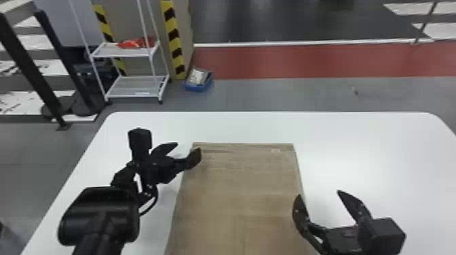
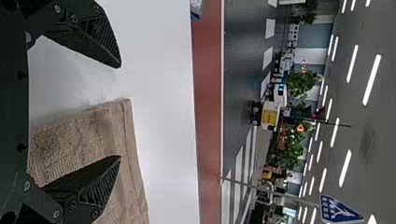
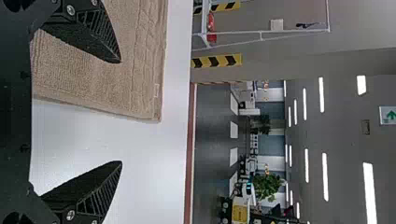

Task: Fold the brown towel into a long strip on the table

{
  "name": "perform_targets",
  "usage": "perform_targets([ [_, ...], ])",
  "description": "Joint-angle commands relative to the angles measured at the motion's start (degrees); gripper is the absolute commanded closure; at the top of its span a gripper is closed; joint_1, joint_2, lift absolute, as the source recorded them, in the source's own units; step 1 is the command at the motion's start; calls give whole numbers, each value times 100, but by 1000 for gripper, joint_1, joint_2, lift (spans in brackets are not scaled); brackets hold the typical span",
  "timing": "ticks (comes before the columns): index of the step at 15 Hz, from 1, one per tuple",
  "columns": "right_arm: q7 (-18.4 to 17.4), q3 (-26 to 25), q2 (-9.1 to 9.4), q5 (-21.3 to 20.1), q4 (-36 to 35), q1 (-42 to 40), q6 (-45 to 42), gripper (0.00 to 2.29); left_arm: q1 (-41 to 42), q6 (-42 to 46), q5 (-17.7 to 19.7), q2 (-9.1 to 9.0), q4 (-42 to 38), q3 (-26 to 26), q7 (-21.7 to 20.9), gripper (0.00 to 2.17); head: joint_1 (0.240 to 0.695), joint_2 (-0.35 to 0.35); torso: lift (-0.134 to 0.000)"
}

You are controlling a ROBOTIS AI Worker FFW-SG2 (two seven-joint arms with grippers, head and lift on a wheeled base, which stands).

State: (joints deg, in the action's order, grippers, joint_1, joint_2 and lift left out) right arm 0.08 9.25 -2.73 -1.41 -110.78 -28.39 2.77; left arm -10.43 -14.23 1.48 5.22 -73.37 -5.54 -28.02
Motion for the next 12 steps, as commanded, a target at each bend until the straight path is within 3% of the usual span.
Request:
perform_targets([
  [1,0,7,0,0,13,17,0,113,-109,56,-78,6,227,0,7,215,695,87,-121],
  [4,0,33,0,0,39,35,0,113,-153,214,-201,6,376,0,-19,360,695,92,-121],
  [6,0,42,9,0,57,44,0,113,-153,267,-280,6,376,44,-125,589,695,94,-121],
  [12,0,51,9,0,110,88,0,113,5,320,-280,15,253,61,-221,728,695,86,-121],
])
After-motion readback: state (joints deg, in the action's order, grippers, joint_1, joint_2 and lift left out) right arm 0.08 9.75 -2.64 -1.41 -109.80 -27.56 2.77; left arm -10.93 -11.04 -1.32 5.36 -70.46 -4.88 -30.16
